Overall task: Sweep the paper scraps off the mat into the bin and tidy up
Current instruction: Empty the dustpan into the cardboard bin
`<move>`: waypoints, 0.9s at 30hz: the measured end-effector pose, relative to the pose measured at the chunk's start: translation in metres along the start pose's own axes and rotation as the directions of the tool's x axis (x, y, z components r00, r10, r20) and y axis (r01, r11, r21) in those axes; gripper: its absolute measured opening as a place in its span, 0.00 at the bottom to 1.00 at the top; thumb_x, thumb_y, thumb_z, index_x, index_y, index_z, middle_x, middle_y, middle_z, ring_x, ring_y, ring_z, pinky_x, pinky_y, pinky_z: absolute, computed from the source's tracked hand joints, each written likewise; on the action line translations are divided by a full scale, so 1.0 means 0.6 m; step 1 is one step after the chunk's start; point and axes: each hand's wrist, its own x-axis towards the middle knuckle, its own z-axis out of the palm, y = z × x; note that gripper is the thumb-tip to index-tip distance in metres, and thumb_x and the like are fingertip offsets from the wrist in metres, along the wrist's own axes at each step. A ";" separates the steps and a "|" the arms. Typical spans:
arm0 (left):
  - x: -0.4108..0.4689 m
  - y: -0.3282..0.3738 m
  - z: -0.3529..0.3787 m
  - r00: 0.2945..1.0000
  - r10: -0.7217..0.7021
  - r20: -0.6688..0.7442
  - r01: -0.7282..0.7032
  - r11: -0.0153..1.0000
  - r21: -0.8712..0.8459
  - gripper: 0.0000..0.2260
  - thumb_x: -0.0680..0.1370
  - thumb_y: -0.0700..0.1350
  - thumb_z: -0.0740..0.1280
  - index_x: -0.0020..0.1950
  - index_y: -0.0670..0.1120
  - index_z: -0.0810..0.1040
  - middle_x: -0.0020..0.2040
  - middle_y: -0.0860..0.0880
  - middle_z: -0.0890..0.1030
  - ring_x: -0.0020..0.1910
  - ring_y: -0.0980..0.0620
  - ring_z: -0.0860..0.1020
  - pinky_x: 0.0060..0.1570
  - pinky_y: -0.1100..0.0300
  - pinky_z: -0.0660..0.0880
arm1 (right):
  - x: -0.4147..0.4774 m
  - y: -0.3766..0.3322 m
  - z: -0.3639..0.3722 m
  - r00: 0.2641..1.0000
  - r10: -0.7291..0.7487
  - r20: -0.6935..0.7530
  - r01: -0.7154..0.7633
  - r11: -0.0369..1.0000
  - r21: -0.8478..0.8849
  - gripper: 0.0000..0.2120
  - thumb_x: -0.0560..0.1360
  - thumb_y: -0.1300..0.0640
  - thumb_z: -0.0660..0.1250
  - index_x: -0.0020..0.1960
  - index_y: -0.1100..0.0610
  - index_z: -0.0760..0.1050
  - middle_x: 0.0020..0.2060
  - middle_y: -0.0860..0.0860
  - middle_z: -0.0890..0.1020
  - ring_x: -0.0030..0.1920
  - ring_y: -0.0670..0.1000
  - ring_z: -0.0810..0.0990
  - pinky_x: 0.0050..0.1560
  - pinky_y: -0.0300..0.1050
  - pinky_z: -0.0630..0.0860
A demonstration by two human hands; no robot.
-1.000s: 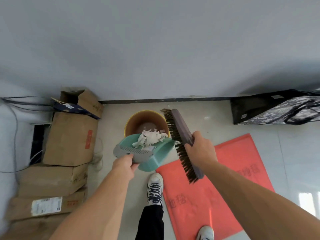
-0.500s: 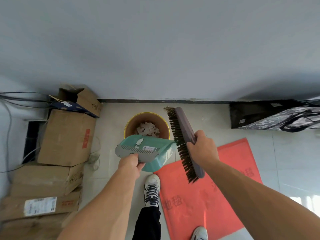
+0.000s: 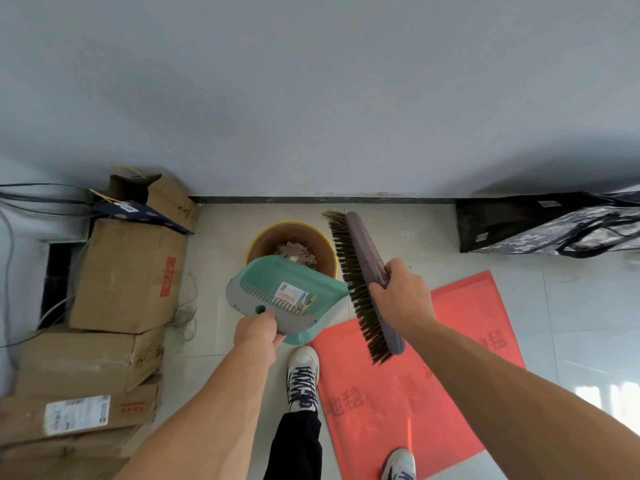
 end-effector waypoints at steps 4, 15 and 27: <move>0.004 -0.003 -0.018 0.999 0.038 -0.007 -0.037 0.997 0.067 0.07 0.78 0.36 0.67 0.55 0.41 0.73 0.49 0.40 0.80 0.47 0.43 0.80 0.50 0.48 0.81 | -0.006 0.006 0.003 1.000 0.021 -0.006 -0.021 1.000 -0.004 0.08 0.77 0.51 0.63 0.51 0.53 0.66 0.38 0.51 0.76 0.37 0.53 0.76 0.40 0.53 0.79; -0.038 0.038 -0.112 0.943 0.314 0.112 -0.332 0.914 0.233 0.06 0.80 0.42 0.65 0.56 0.49 0.75 0.57 0.46 0.81 0.56 0.43 0.79 0.60 0.41 0.75 | -0.048 -0.012 -0.056 0.996 -0.017 -0.091 0.020 0.999 0.026 0.07 0.77 0.52 0.63 0.51 0.54 0.67 0.37 0.52 0.76 0.37 0.54 0.75 0.36 0.48 0.75; -0.355 0.170 -0.157 0.786 0.498 0.366 -0.594 0.772 0.226 0.10 0.82 0.41 0.61 0.62 0.42 0.75 0.56 0.42 0.81 0.55 0.41 0.79 0.54 0.43 0.77 | -0.218 -0.027 -0.337 0.931 -0.072 -0.359 0.113 0.989 0.096 0.08 0.77 0.52 0.62 0.51 0.54 0.66 0.39 0.53 0.76 0.40 0.59 0.76 0.40 0.50 0.74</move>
